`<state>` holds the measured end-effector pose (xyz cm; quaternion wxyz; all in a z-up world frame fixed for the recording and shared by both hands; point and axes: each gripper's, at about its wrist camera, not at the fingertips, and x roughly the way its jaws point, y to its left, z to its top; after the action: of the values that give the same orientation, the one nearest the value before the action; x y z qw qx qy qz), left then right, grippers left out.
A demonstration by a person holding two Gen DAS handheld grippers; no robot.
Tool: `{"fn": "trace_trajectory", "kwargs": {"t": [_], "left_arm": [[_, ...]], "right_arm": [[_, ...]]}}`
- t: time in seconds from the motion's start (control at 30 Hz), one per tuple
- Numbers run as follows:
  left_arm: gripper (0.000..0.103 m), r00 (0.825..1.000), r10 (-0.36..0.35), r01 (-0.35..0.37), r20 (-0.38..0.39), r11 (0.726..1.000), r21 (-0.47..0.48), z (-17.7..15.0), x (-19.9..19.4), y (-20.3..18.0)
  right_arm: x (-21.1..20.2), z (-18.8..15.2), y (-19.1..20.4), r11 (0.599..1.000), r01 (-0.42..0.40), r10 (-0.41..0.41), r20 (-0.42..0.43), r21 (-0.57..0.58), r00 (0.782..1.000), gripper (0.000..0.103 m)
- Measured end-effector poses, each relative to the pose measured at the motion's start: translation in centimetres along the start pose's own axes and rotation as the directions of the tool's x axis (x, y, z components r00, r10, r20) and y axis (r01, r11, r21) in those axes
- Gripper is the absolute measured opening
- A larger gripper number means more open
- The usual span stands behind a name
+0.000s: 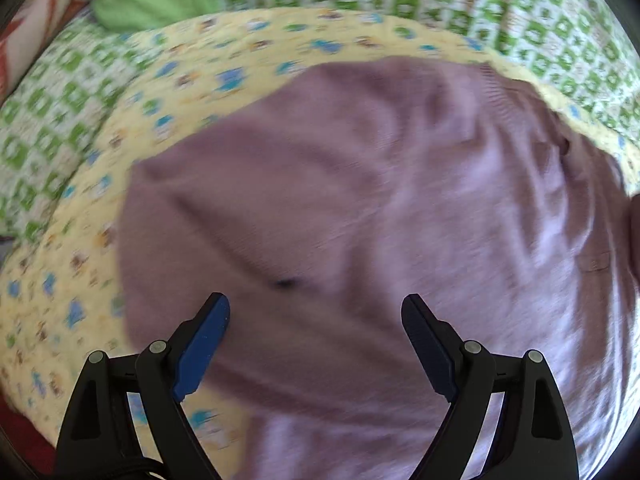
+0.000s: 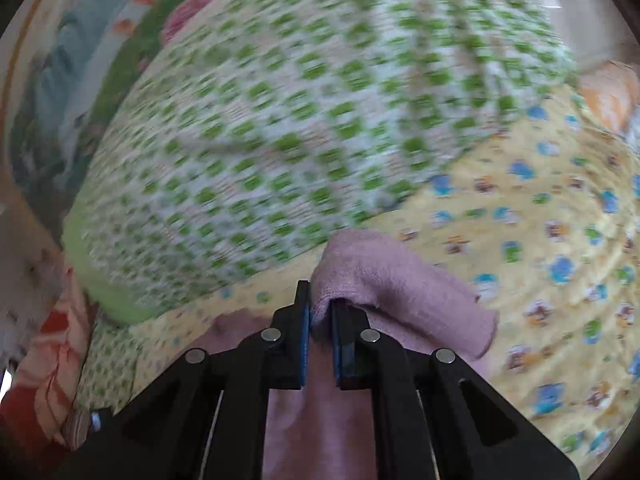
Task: Fold small clothes
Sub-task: 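Grasp the sweater sleeve cuff with the right gripper, then fold the cuff across the body with the right gripper while the left gripper grasps the other cuff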
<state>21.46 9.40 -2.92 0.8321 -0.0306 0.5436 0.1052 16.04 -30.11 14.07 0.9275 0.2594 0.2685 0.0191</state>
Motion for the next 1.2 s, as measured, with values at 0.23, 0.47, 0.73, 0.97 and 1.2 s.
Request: {"fn": "trace_trajectory", "kwargs": {"t": [0.23, 0.47, 0.73, 0.97, 1.2], "left_arm": [[0.088, 0.999, -0.050, 0.051, 0.007, 0.993, -0.107, -1.4, -1.9, 4.7], [0.089, 0.984, -0.175, 0.175, 0.001, 0.981, -0.083, 0.4, -2.0, 1.1], [0.087, 0.942, -0.290, 0.273, -0.168, 0.955, -0.120, 3.4, 3.9, -5.9], [0.010, 0.923, -0.378, 0.363, -0.077, 0.919, -0.156, 5.3, 3.3, -6.4], [0.009, 0.925, -0.365, 0.372, 0.104, 0.927, -0.051, 3.0, -1.9, -2.8]], "right_arm": [[10.5, -13.0, 17.5, 0.929, -0.230, 0.082, -0.444, -0.291, 0.892, 0.053], [11.0, -16.5, 14.9, 0.951, -0.202, 0.052, -0.523, -0.235, 0.851, 0.053], [7.2, -14.0, 7.0, 0.992, -0.029, -0.030, -0.442, -0.126, 0.897, 0.053], [5.0, -12.1, 2.9, 0.995, 0.082, -0.099, -0.369, -0.061, 0.924, 0.053], [2.9, -9.4, -0.1, 0.982, 0.184, -0.189, -0.260, -0.043, 0.947, 0.053]]}}
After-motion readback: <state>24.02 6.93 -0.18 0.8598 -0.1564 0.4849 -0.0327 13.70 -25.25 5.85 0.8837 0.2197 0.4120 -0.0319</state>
